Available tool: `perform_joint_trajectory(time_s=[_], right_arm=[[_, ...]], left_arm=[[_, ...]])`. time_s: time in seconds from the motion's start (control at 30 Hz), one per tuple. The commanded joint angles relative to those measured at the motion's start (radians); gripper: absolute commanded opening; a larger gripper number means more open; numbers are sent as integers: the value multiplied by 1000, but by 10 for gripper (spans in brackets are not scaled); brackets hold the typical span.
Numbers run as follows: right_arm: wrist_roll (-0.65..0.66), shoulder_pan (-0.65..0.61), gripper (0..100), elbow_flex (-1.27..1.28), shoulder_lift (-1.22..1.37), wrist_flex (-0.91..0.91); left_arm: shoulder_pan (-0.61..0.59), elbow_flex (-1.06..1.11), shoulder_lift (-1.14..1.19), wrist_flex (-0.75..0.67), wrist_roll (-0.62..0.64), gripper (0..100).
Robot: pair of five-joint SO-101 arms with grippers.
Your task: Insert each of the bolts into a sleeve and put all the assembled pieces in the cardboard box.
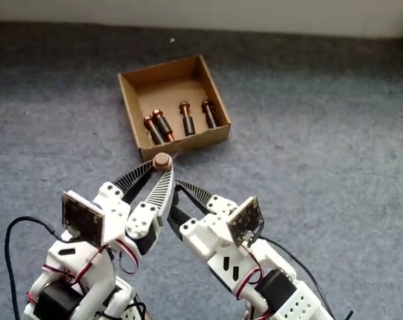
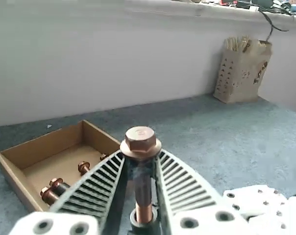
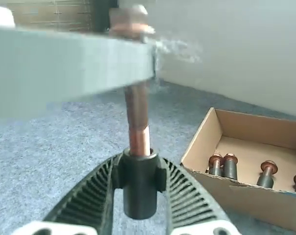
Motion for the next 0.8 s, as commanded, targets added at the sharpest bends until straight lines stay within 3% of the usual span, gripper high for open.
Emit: perform_joint_trajectory(time_s=[0.0, 0.23, 0.37, 0.47, 0.77], right_arm=[[0, 38, 5, 127, -28, -47], [0, 38, 5, 127, -28, -47], [0, 38, 5, 127, -28, -42], [0, 41, 5, 127, -28, -42], [0, 42, 5, 127, -27, -38]], left_arm=[[7, -4, -5, 15, -8, 6], [5, 22, -2, 9, -18, 11], [4, 84, -2, 8, -143, 112], [-54, 96, -1, 9, -143, 167], [-163, 76, -4, 14, -146, 176]])
